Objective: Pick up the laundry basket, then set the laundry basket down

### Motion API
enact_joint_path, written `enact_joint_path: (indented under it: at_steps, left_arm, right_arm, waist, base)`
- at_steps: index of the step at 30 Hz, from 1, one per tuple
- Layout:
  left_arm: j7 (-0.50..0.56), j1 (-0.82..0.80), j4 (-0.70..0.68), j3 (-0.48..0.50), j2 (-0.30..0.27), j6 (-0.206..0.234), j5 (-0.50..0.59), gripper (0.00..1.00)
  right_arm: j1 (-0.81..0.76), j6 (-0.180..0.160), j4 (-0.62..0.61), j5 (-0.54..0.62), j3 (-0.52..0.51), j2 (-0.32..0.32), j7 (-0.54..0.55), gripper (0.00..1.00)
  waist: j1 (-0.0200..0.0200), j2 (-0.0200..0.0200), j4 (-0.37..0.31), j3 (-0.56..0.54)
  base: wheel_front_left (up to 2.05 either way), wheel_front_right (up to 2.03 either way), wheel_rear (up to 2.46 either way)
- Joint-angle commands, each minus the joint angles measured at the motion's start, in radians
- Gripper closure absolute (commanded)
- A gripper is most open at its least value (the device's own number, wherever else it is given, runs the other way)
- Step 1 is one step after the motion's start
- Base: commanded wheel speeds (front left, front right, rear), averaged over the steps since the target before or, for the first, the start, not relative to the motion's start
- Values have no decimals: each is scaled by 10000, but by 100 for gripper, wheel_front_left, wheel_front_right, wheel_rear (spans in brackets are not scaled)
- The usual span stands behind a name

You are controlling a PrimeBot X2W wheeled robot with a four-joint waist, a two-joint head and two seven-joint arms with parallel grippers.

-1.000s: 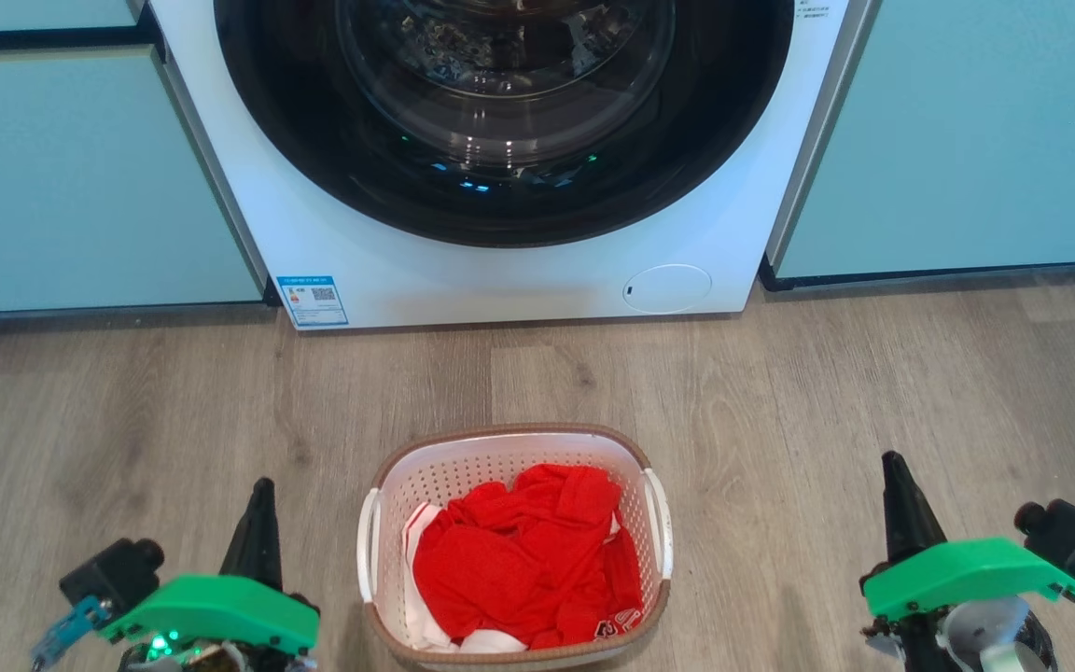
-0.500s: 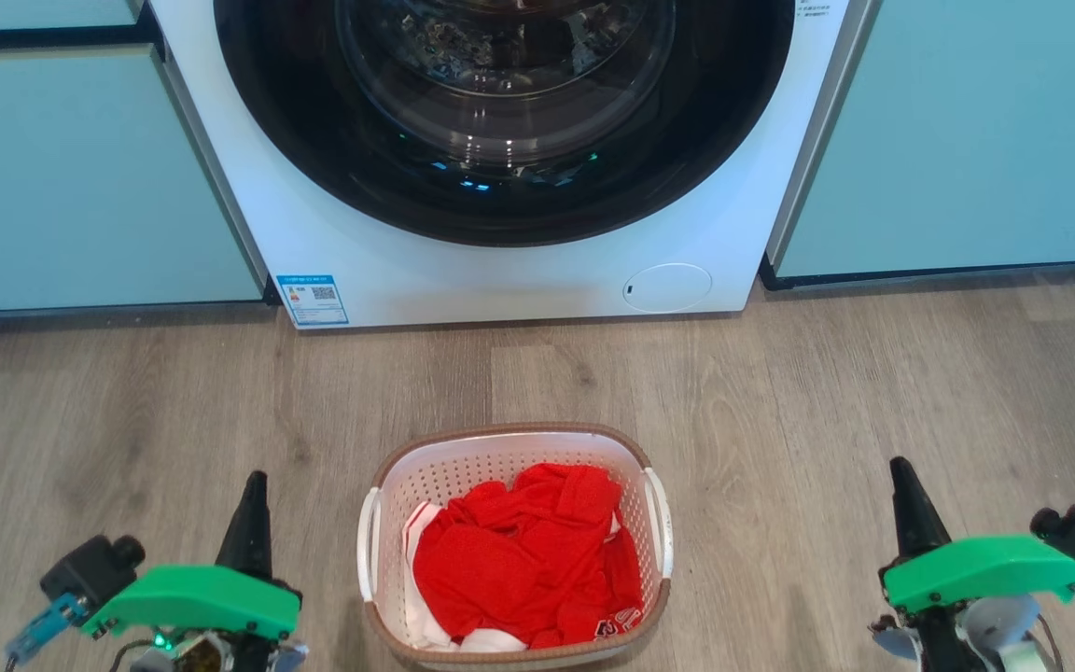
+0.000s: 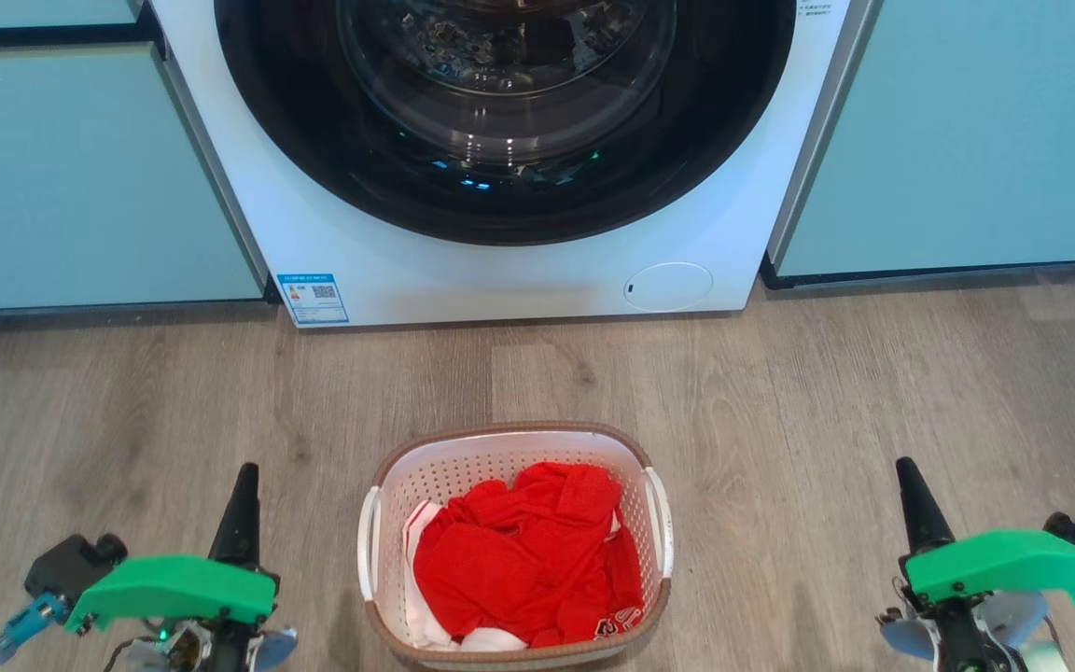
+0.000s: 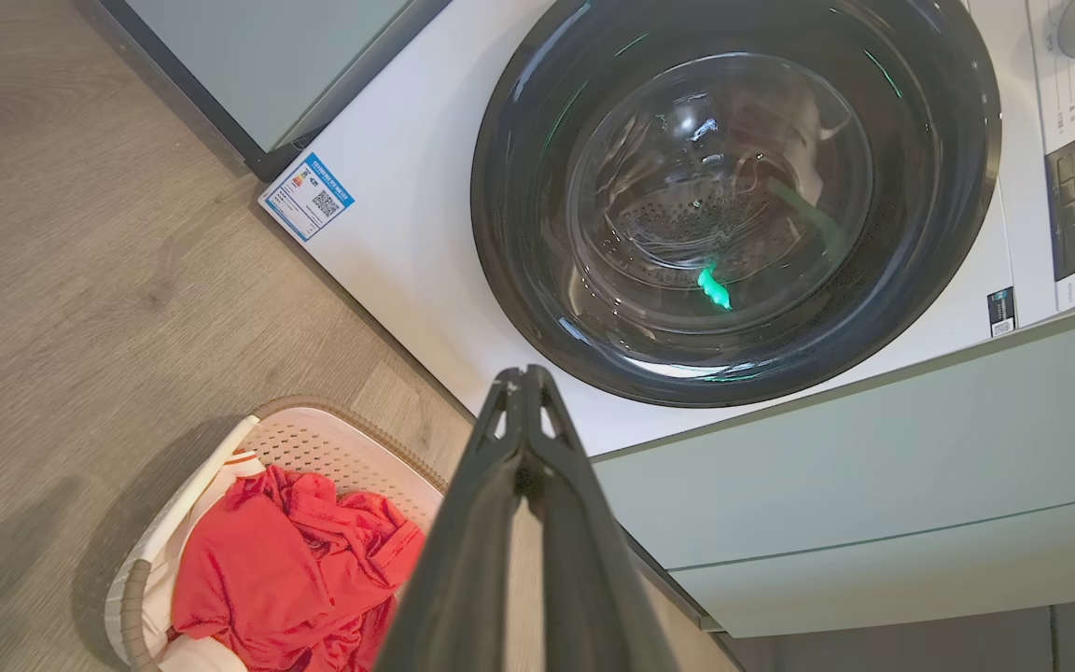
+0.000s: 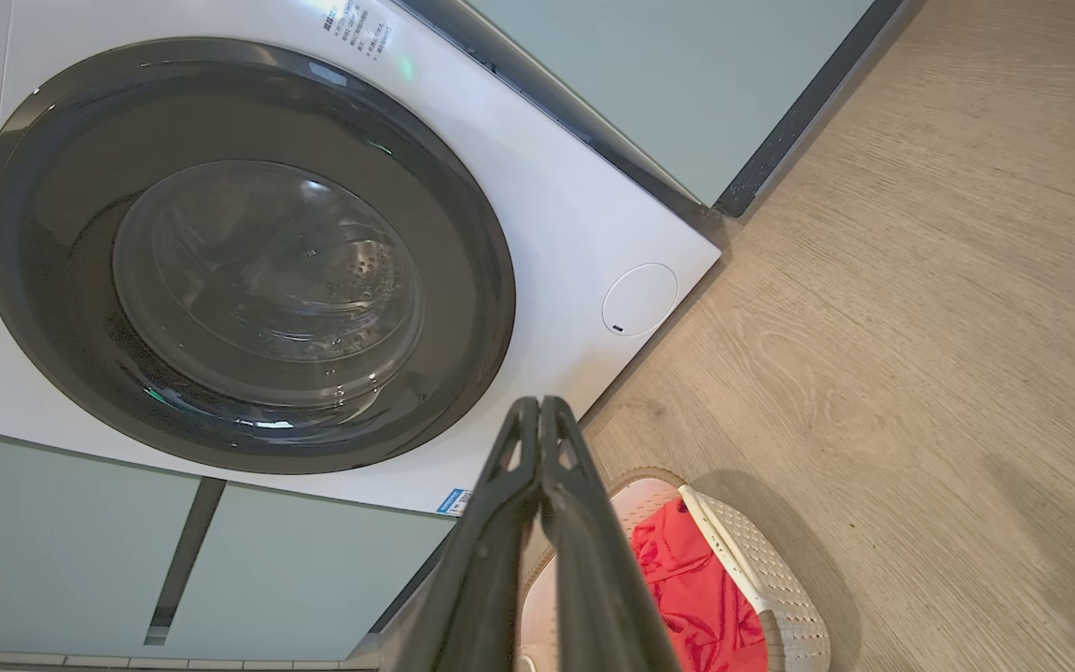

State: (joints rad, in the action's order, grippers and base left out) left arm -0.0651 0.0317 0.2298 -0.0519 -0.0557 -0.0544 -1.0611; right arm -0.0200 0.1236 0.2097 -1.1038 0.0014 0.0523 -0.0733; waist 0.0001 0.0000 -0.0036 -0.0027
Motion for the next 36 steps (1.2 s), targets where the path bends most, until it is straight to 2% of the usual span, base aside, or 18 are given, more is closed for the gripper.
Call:
enact_joint_path:
  at_steps: [1, 36]
  left_arm:
    - [85, -619, -281, 329, -129, -128, -312, 100]
    - [1096, -1127, 5, 1060, -121, -554, -3904, 100]
  right_arm:
    - [624, 42, -263, -320, 48, 205, 98, 100]
    - [1042, 62, 135, -3679, -528, 219, 1099, 100]
  waist:
    - [0, 0, 1, 2]
    - [-1, 0, 24, 40]
  base:
    - [0, 0, 0]
    - [0, 0, 0]
